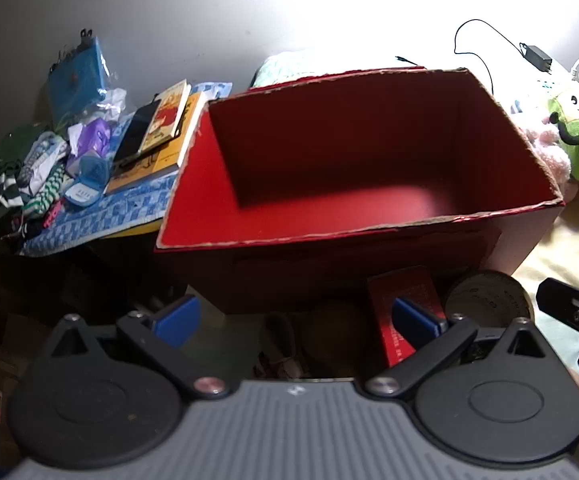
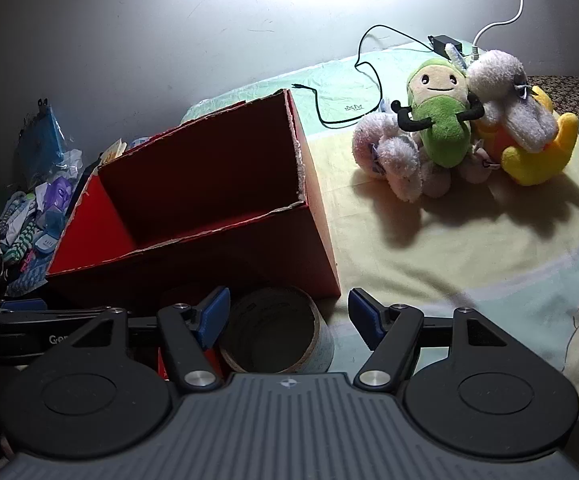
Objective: Organize objects
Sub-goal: 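Move the right tool toward the beige tape roll beside the red box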
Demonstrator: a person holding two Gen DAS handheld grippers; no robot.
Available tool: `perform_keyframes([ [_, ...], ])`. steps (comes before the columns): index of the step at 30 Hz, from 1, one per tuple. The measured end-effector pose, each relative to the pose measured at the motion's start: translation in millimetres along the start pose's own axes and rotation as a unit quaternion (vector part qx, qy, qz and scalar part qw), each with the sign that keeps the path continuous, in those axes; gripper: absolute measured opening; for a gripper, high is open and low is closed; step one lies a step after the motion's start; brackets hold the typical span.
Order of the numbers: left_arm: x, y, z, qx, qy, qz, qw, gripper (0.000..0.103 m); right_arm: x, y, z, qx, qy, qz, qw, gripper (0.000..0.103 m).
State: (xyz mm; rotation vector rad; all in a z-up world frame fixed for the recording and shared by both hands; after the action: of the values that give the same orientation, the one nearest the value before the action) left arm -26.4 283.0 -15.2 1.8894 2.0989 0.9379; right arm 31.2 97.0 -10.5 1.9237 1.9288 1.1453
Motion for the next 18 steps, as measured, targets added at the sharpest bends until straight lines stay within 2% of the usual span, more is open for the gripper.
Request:
perform_keyframes([
  [5,1,-2,4,0.02,-0.014,0.0,0.9997,0.1,3,5,3,-0.004,0.015,-0.002,1.0,0.068],
  [18,-6,-7,9,0.034,-0.001,0.01,0.9994,0.098,-9,-1,7,0.01,0.027,0.012,0.999,0.068],
])
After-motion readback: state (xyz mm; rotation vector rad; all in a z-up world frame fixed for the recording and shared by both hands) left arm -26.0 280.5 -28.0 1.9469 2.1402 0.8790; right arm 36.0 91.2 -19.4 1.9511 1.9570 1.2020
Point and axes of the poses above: each gripper's, at about its wrist camera, not at the fingertips, and z roughly the way its jaws point, x to its left, y to its top, the point moved 7 cm from there along z, roughly the way its jaws point, and after that the axes turned 6 degrees about y, right-handed, at the moved point
